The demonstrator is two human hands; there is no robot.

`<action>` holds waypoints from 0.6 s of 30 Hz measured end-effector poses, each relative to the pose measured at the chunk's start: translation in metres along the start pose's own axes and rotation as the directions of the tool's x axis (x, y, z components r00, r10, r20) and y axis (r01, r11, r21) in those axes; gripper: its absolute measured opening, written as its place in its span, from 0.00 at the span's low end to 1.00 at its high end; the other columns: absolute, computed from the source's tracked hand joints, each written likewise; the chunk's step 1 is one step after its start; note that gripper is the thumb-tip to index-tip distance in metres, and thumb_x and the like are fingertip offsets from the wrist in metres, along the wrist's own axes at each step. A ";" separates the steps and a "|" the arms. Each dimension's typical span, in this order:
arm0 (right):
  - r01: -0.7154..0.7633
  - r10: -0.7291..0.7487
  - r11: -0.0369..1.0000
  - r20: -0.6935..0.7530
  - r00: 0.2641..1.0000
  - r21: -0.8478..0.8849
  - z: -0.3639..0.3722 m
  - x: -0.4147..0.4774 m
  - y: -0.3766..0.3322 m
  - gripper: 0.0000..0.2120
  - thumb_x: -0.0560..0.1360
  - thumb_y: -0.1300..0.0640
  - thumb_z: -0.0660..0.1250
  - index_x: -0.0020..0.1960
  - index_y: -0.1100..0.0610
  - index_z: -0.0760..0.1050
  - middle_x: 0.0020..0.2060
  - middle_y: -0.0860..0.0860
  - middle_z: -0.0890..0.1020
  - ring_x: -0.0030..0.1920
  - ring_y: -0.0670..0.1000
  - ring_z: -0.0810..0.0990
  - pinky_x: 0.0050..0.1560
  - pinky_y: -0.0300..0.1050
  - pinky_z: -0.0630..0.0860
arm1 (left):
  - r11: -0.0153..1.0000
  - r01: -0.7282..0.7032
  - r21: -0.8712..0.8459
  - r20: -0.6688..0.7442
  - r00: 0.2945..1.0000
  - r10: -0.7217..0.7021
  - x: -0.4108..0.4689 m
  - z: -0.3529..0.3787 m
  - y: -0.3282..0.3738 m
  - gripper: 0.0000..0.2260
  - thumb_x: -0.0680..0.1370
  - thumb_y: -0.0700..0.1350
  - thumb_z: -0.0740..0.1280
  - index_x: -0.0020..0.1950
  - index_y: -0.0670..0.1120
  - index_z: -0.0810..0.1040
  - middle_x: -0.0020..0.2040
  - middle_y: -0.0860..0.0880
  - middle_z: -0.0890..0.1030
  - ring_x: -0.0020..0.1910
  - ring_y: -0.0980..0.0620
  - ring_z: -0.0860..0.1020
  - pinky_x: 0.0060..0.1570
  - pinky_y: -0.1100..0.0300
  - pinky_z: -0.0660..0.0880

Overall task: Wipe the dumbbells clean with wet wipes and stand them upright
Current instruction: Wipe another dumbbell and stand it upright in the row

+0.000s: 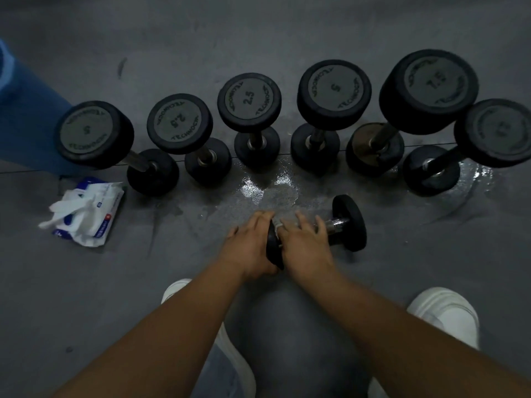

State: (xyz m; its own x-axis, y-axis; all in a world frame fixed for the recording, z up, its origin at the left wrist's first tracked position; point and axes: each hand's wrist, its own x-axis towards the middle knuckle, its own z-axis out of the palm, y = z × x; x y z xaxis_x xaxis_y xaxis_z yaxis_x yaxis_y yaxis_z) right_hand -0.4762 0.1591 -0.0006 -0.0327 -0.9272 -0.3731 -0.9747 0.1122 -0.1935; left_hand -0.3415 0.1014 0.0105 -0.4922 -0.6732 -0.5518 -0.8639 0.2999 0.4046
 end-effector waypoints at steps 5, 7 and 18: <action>0.033 -0.030 0.999 -0.147 0.989 0.013 0.008 -0.026 0.003 0.18 0.68 0.55 0.61 0.55 0.49 0.81 0.61 0.47 0.79 0.63 0.56 0.75 0.61 0.56 0.62 | 1.000 -0.002 -0.021 -0.009 1.000 0.001 0.001 0.005 -0.003 0.55 0.58 0.56 0.77 0.78 0.55 0.49 0.77 0.54 0.57 0.74 0.50 0.65 0.73 0.45 0.59; 0.028 -0.029 1.000 -0.140 0.990 -0.012 -0.006 -0.009 0.003 0.16 0.71 0.53 0.59 0.53 0.49 0.81 0.60 0.50 0.78 0.60 0.56 0.74 0.56 0.53 0.67 | 1.000 0.001 -0.017 -0.004 1.000 -0.001 0.003 0.003 -0.003 0.55 0.58 0.56 0.78 0.78 0.54 0.51 0.76 0.54 0.58 0.73 0.51 0.65 0.73 0.45 0.59; -0.466 0.450 -0.395 0.609 0.653 0.791 0.005 -0.010 -0.022 0.09 0.77 0.65 0.62 0.38 0.59 0.74 0.28 0.54 0.78 0.22 0.46 0.75 0.22 0.35 0.69 | 1.000 0.001 -0.023 -0.007 1.000 -0.001 0.000 -0.001 -0.001 0.54 0.59 0.57 0.78 0.78 0.55 0.51 0.76 0.54 0.58 0.73 0.51 0.65 0.74 0.47 0.58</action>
State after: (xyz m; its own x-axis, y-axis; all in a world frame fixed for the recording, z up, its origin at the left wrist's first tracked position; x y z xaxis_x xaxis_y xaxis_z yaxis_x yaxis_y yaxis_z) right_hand -0.4534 0.1679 0.0030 -0.3251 -0.3372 -0.8835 0.5754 0.6710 -0.4677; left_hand -0.3410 0.1004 0.0111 -0.4902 -0.6784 -0.5473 -0.8618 0.2836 0.4205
